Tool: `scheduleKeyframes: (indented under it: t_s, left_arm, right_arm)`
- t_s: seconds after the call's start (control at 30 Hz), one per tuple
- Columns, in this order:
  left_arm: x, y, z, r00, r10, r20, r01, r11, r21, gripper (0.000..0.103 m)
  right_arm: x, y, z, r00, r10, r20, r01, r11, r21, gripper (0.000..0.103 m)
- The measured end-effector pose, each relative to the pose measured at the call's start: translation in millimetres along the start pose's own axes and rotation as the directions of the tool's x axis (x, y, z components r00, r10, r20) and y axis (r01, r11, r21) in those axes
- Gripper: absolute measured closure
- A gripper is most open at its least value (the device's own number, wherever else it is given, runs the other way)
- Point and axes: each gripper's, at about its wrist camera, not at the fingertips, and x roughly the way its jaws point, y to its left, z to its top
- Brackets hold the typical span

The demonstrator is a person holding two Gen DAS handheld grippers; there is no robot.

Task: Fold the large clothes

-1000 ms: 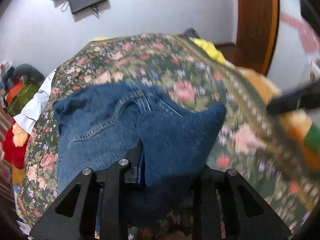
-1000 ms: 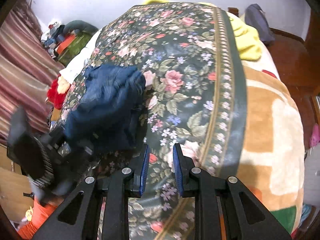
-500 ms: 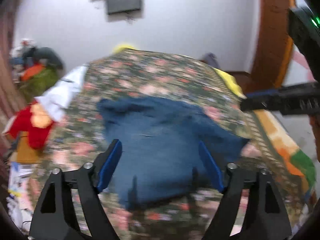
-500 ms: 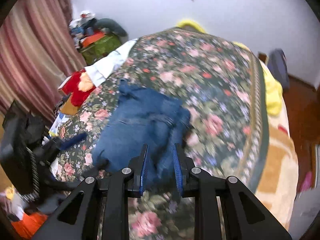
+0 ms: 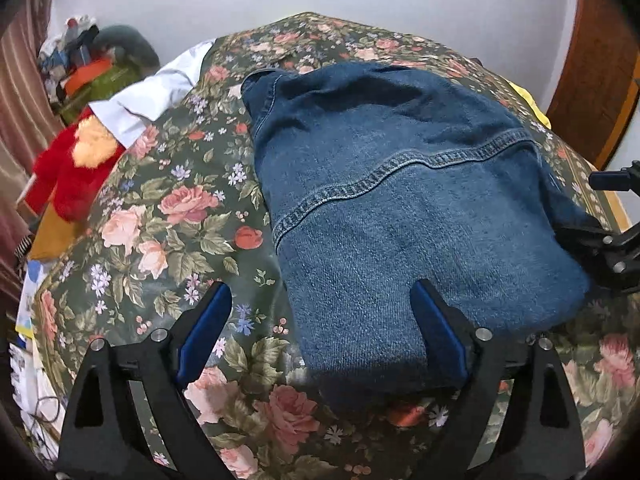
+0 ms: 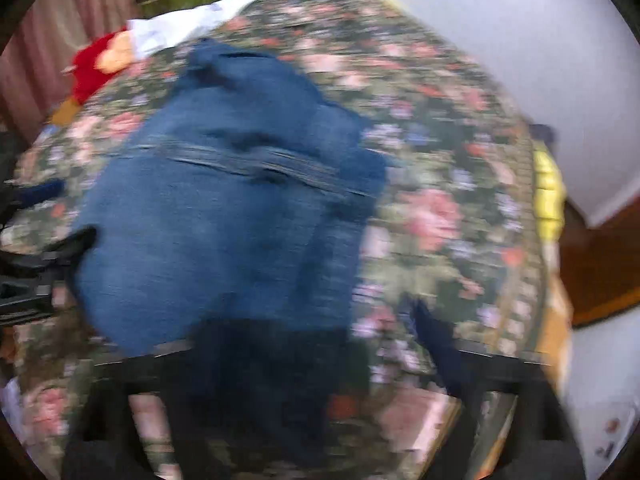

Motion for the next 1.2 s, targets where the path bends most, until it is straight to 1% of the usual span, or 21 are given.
scheduleKeyframes:
  t_s: [0.07,0.13,0.2,0.27,0.37,0.43,0.53,0.63,0.67,0.77,0.8,0.87,0.93,0.97,1.0,1.07,1.1,1.13,1.17,1.2]
  left_arm:
    - [-0.3,2.9,-2.1,1.0,-0.019,-0.014,0.019,1.0,-0.021,0.011]
    - [-1.6,6.0,-6.0,0.998,-0.051,-0.027,0.05,0.998,-0.048,0.011]
    - [-8.2,9.4,-8.8,0.996,-0.086,-0.035,0.084,0.995,-0.054,0.011]
    - [-16.1,13.0,-7.4,0.995,-0.096,-0.032,0.095,0.994,-0.045,0.012]
    - [-28.2,23.0,-1.0,0.999,-0.054,-0.005,0.054,0.998,-0.031,0.012]
    - [-33.3,33.7,6.2,0.999,-0.045,0.01,0.046,0.998,-0.045,0.012]
    - [-31.7,53.2,23.2,0.998,-0.055,0.01,0.056,0.995,-0.088,0.012]
    - [-21.9,71.4,40.7,0.996,-0.086,-0.003,0.085,0.985,-0.148,0.012]
    - [-15.8,77.8,47.4,0.994,-0.11,-0.014,0.106,0.978,-0.178,0.012]
    - [5.0,87.0,60.2,0.975,-0.217,-0.047,0.2,0.949,-0.243,0.012]
    - [16.1,89.3,64.1,0.962,-0.265,-0.067,0.238,0.932,-0.274,0.012]
    - [31.5,90.3,67.1,0.941,-0.326,-0.092,0.283,0.906,-0.315,0.012]
    - [49.5,87.7,69.8,0.912,-0.394,-0.114,0.335,0.875,-0.349,0.012]
    - [56.2,86.3,71.0,0.902,-0.414,-0.122,0.35,0.867,-0.354,0.012]
    - [63.1,83.6,71.6,0.895,-0.427,-0.131,0.36,0.863,-0.354,0.012]
    - [78.4,76.2,72.8,0.885,-0.439,-0.156,0.37,0.866,-0.337,0.011]
    - [85.1,73.2,72.1,0.881,-0.442,-0.171,0.371,0.868,-0.331,0.011]
    - [93.0,70.7,70.9,0.877,-0.447,-0.179,0.373,0.866,-0.334,0.009]
    - [99.6,70.3,69.6,0.874,-0.453,-0.175,0.376,0.859,-0.348,0.002]
    - [107.6,71.8,68.3,0.868,-0.467,-0.168,0.38,0.843,-0.379,0.0]
  right_arm:
    - [1.3,-14.0,-9.7,0.996,0.091,-0.021,-0.09,0.994,0.058,0.0]
    - [2.2,-27.5,-17.1,0.984,0.172,-0.045,-0.164,0.976,0.14,0.0]
    - [2.8,-38.7,-23.6,0.972,0.229,-0.05,-0.214,0.955,0.205,0.0]
    - [1.4,-47.2,-28.2,0.96,0.273,-0.059,-0.249,0.931,0.266,0.0]
    - [-4.2,-51.0,-29.1,0.954,0.296,-0.051,-0.27,0.918,0.289,0.0]
    - [-11.0,-51.8,-23.9,0.952,0.304,-0.04,-0.281,0.917,0.284,0.0]
    - [-18.5,-52.0,-8.5,0.948,0.317,-0.012,-0.301,0.912,0.277,0.0]
    - [-20.7,-52.2,8.9,0.934,0.357,0.011,-0.346,0.898,0.271,0.0]
    - [-19.5,-51.7,15.9,0.928,0.371,0.015,-0.361,0.893,0.269,0.0]
    - [-10.3,-51.4,31.7,0.92,0.392,0.008,-0.379,0.885,0.272,0.0]
    - [-4.6,-51.2,37.0,0.915,0.403,-0.001,-0.387,0.88,0.276,0.0]
    - [10.1,-50.8,46.7,0.898,0.439,-0.024,-0.414,0.863,0.289,0.0]
    - [24.1,-50.5,52.4,0.892,0.449,-0.053,-0.414,0.858,0.304,0.0]
    - [32.2,-50.0,55.0,0.888,0.454,-0.068,-0.413,0.855,0.313,0.0]
    - [40.7,-49.8,57.9,0.879,0.471,-0.082,-0.423,0.846,0.324,0.0]
    - [57.8,-48.5,62.5,0.852,0.511,-0.114,-0.447,0.824,0.348,0.0]
    - [64.4,-47.9,63.9,0.842,0.524,-0.125,-0.455,0.817,0.355,0.0]
    - [71.1,-46.8,65.2,0.834,0.535,-0.139,-0.461,0.812,0.359,0.0]
    - [78.0,-45.2,66.7,0.825,0.545,-0.152,-0.466,0.807,0.361,0.0]
    - [84.5,-42.9,67.6,0.817,0.554,-0.163,-0.472,0.803,0.363,0.0]
